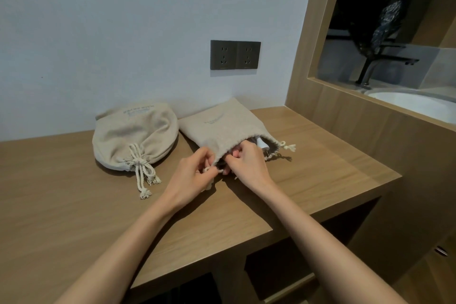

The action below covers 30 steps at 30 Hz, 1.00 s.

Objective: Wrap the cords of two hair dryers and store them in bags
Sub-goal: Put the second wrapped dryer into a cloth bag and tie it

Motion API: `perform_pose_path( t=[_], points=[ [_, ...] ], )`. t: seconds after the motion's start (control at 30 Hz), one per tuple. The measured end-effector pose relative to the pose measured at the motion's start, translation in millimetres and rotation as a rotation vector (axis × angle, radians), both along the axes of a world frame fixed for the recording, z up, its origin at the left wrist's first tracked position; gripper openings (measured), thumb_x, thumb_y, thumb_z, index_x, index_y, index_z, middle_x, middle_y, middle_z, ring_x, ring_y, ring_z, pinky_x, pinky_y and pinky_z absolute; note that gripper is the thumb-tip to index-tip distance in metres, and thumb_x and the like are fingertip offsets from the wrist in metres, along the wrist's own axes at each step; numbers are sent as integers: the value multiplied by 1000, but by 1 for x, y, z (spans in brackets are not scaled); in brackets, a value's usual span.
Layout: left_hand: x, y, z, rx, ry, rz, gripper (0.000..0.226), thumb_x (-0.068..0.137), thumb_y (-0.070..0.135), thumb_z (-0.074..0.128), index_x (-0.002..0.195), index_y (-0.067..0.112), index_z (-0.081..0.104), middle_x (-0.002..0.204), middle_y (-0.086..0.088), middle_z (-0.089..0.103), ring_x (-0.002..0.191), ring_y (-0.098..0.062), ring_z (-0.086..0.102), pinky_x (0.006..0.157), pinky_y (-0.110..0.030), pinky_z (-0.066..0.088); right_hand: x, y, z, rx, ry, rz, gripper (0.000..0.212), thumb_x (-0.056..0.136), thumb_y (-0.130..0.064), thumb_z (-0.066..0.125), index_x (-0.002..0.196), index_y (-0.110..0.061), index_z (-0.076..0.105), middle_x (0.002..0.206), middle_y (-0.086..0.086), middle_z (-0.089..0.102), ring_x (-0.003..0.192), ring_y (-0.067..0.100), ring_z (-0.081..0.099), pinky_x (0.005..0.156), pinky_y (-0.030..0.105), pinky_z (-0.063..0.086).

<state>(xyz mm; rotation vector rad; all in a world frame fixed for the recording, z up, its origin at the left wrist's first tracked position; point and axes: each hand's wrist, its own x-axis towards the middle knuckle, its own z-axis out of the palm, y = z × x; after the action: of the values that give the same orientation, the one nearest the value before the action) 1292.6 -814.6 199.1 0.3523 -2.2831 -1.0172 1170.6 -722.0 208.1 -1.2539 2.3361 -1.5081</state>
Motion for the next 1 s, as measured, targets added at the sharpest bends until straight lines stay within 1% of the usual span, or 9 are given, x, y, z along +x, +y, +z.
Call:
perform_pose_path(
  t=[0.1,0.17,0.23,0.33,0.4,0.47,0.63,0.87,1.0],
  points=[
    [-3,-9,-3,14,31,115,8,82,9,60,81,10,51,70,-13,56,55,-11,45,53,-27,37,-3,14,5,136,66,99,15,87,-23,66,79,-16,56,79,1,68,71,6,65,67,22,49],
    [-5,-11,-6,-68,14,156,10,82,9,60,80,10,50,72,-9,54,59,-11,41,56,-25,35,-5,28,8,138,219,100,13,84,-25,70,82,-17,60,81,-5,66,74,4,60,65,15,46],
    [-7,-11,-7,-130,31,190,12,80,8,60,78,9,49,78,0,48,67,-11,42,59,-20,34,-9,38,14,33,550,-1,15,80,-20,74,86,-18,61,86,-7,64,79,8,57,64,15,44],
    [-10,-10,-8,-118,68,217,12,80,8,62,79,10,50,85,4,45,77,-11,46,63,-18,37,-19,36,23,63,943,-67,42,71,-22,80,109,-20,62,112,-2,63,103,17,53,74,22,43],
    [-10,-11,-9,-113,72,223,13,79,8,63,77,11,50,83,3,49,74,-11,47,62,-18,37,-26,27,27,153,923,49,58,70,-26,82,123,-22,59,126,1,60,116,19,52,92,29,42],
    [-8,-11,-8,-106,72,227,16,77,8,63,74,14,49,78,1,52,70,-14,49,60,-20,37,-30,16,26,216,877,151,59,72,-27,82,126,-25,58,129,0,58,119,19,52,94,28,41],
    [-3,-16,-6,-41,71,196,15,76,7,63,73,13,50,73,-3,58,61,-15,50,56,-30,40,-36,0,21,165,881,182,52,73,-33,80,122,-27,62,113,-4,65,107,17,54,75,30,51],
    [0,-17,-7,-66,61,155,14,75,7,65,75,14,53,70,0,57,52,-5,42,52,-19,34,-33,-8,19,199,1040,64,54,76,-44,73,127,-32,58,104,0,61,92,18,53,52,22,34],
    [2,-18,-9,-81,63,112,11,75,11,64,75,15,54,75,0,58,56,-9,47,53,-25,39,-35,-11,21,286,1098,80,63,78,-47,70,136,-37,49,107,1,58,87,17,53,52,20,30]
  ],
)
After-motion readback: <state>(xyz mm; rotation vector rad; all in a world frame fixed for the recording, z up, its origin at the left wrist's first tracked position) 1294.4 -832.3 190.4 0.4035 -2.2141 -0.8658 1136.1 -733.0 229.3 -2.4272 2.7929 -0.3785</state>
